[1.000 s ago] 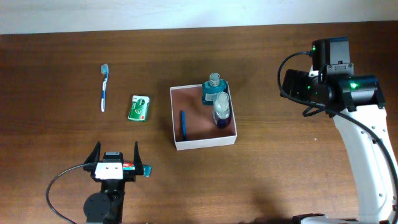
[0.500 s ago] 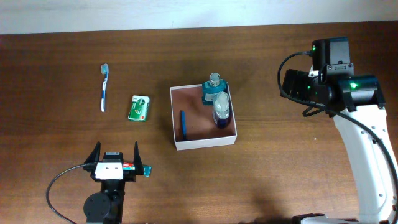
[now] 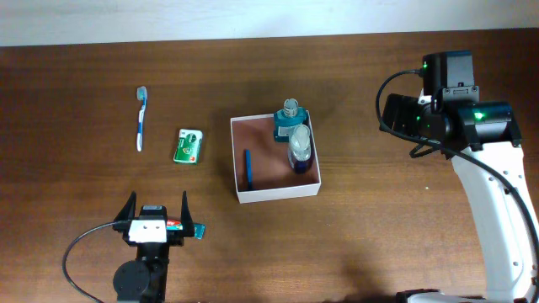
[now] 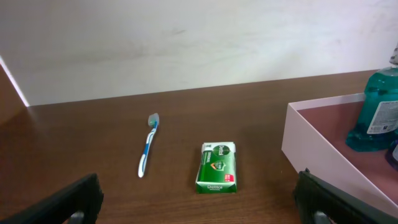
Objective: Pack container
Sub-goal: 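Raise the right gripper and retract it to the right, then move the left gripper forward over the green Dettol soap bar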
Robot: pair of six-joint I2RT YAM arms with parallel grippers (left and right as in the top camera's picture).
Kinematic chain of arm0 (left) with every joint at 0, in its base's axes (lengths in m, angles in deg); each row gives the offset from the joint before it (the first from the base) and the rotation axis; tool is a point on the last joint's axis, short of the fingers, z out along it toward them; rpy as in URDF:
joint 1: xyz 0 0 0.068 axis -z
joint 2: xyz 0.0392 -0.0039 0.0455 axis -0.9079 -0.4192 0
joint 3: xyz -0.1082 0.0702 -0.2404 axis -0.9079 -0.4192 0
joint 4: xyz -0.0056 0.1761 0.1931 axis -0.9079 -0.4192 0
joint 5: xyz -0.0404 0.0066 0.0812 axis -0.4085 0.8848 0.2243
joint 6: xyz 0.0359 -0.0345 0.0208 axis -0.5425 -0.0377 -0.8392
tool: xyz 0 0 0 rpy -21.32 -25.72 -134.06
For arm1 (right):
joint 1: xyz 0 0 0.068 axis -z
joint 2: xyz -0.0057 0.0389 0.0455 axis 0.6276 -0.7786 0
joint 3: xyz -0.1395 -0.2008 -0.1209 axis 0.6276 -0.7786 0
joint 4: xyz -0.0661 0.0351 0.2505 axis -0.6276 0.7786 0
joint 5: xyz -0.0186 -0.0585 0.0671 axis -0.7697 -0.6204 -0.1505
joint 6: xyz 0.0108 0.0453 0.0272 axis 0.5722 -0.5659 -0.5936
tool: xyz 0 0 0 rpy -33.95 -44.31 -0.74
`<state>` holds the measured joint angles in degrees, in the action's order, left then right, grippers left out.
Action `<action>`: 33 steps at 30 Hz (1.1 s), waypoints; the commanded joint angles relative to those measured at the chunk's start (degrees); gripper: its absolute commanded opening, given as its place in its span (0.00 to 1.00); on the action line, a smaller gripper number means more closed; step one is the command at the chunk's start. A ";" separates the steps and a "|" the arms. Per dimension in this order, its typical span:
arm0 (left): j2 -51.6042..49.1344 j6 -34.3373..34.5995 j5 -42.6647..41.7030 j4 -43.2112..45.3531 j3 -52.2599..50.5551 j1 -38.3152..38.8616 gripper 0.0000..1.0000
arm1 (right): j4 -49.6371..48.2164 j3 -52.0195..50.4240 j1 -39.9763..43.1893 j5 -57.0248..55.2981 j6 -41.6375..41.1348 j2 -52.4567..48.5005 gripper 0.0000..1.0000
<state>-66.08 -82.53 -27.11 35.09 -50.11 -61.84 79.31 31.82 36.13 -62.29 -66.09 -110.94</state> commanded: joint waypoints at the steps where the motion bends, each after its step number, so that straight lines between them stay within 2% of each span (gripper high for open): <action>1: -0.04 -1.11 0.48 -0.42 -0.02 0.22 0.99 | 0.09 -0.09 0.20 -0.55 -0.07 -0.44 0.98; 8: -0.04 -1.07 0.20 4.92 -0.02 0.22 1.00 | 0.09 -0.09 0.20 -0.52 -0.07 -0.44 0.98; 13: -0.04 -0.92 -2.19 2.05 -0.02 0.22 0.99 | 0.09 -0.09 0.20 -0.52 -0.09 -0.44 0.98; 18: -0.04 -0.92 -11.21 7.98 -0.02 0.22 0.99 | 0.09 -0.09 0.20 -0.52 -0.09 -0.44 0.98; 20: -0.24 -0.90 -11.41 11.17 0.17 0.22 0.99 | 0.09 -0.09 0.20 -0.52 -0.09 -0.44 0.98; 23: -1.46 0.17 -11.41 10.91 3.28 0.22 0.99 | 0.09 -0.09 0.20 -0.52 -0.09 -0.44 0.98; 28: -11.52 0.66 -11.13 6.40 14.19 0.22 0.99 | 0.09 -0.09 0.20 -0.52 -0.09 -0.44 0.98; 33: -33.14 0.59 -11.23 -6.19 32.96 0.22 0.99 | 0.09 -0.09 0.20 -0.52 -0.07 -0.44 0.98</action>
<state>-90.34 -82.27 -37.62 32.08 -24.89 -61.82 79.40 31.82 36.13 -62.27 -65.96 -110.96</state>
